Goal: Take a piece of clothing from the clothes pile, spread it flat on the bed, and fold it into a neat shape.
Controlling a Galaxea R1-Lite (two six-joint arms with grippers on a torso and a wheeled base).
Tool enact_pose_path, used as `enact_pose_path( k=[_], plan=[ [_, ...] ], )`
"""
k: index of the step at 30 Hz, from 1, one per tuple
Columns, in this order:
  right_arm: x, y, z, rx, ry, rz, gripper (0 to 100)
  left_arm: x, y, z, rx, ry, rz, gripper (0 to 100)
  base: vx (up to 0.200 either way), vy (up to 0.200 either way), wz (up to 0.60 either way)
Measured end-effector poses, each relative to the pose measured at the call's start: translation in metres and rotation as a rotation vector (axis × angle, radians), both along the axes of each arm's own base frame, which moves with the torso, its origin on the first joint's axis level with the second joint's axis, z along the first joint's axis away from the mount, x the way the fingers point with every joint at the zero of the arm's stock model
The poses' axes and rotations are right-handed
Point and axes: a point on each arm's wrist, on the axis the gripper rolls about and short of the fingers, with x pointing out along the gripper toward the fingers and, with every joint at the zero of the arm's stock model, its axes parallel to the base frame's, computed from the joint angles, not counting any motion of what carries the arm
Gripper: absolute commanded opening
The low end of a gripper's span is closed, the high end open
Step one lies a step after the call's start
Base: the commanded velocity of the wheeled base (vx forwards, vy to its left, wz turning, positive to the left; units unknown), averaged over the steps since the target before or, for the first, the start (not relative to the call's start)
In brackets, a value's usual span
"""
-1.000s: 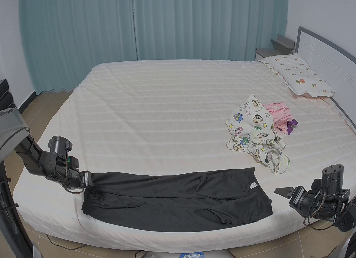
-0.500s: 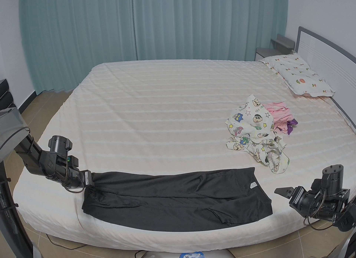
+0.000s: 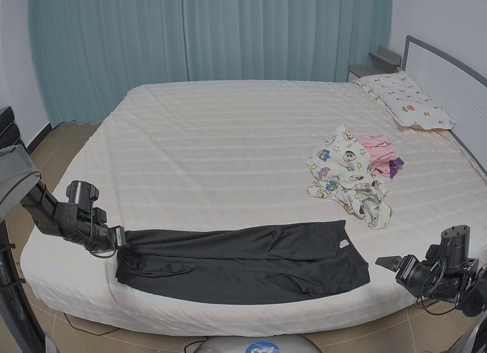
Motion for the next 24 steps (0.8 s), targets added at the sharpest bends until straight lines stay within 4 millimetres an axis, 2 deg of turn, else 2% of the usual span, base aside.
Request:
enact_pose_path(
  k=[4,11,24],
  plan=[
    [0.0,0.0,0.0,0.0,0.0,0.0,100,0.008,-0.009,0.006,-0.031,-0.009,0.047,0,0.0,0.0,0.0],
    [0.0,0.0,0.0,0.0,-0.001,0.0,100,0.008,-0.028,0.007,-0.012,0.038,0.037,0,0.0,0.0,0.0],
    [0.0,0.0,0.0,0.0,-0.002,0.001,100,0.009,-0.06,0.016,-0.027,0.129,0.078,0,0.0,-0.2,0.0]
  ],
)
